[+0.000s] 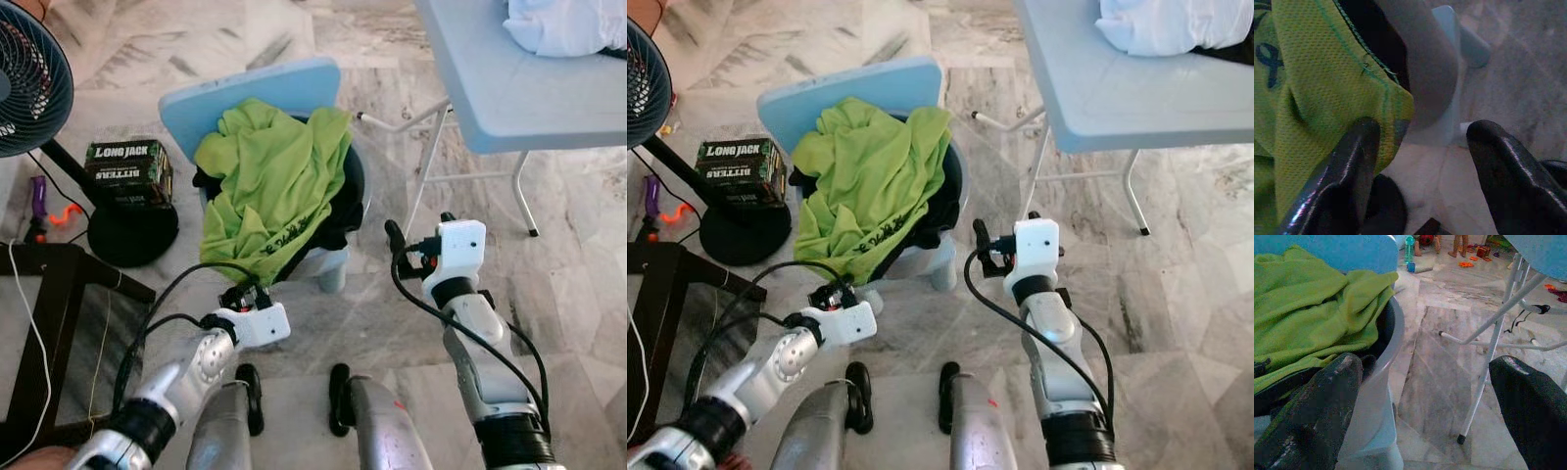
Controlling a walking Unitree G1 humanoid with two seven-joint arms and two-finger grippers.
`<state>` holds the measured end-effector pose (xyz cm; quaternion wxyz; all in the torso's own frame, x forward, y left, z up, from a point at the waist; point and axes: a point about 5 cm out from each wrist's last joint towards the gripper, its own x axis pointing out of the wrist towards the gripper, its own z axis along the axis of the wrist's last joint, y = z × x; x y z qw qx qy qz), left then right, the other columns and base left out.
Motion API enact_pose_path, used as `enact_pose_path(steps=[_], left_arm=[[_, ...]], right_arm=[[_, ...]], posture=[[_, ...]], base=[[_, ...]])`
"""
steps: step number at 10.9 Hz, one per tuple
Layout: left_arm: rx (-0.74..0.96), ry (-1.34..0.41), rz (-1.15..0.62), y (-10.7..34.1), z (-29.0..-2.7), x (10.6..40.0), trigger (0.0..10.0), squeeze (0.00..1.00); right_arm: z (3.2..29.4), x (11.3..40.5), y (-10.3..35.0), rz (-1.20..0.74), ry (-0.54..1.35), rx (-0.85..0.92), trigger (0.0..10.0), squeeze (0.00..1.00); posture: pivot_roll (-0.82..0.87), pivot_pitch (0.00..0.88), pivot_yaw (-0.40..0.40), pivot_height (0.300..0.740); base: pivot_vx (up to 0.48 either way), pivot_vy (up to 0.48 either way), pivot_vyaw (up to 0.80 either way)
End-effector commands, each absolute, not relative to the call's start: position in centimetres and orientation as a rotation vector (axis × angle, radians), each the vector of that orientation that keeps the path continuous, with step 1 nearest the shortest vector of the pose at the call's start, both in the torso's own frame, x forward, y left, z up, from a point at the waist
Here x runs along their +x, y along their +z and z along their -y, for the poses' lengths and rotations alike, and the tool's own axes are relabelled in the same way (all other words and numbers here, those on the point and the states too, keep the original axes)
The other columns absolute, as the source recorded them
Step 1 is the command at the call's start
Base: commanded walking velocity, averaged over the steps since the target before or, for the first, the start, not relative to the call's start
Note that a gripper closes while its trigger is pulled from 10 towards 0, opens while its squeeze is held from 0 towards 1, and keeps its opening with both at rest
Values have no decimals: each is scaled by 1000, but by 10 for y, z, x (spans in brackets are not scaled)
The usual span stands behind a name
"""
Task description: Hang hanger
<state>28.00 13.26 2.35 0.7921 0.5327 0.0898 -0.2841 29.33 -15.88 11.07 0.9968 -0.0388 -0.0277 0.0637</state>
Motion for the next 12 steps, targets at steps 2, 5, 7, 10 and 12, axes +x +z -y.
enact_pose_path(steps=[2, 5, 7, 10, 12], left_arm=[[1162, -614, -189, 18, -135, 277, 0, 0], [1151, -579, -136, 23, -134, 284, 0, 0], [1145, -574, -137, 23, -133, 285, 0, 0], [1093, -557, -107, 27, -128, 288, 0, 0], [927, -475, 9, 55, -118, 297, 0, 0]], right_arm=[[163, 290, 106, 40, 113, -82, 10000, 0], [163, 292, 107, 42, 109, -84, 10000, 0], [163, 293, 107, 43, 107, -85, 10000, 0], [163, 294, 107, 46, 107, -89, 10000, 0], [164, 294, 107, 48, 107, -91, 10000, 0]], posture=[[-37, 333, -46, 740], [-37, 326, -45, 740], [-37, 321, -45, 740], [-38, 317, -46, 740], [-39, 316, -47, 740]], base=[[0, 0, 0], [0, 0, 0], [0, 0, 0], [0, 0, 0], [0, 0, 0]])
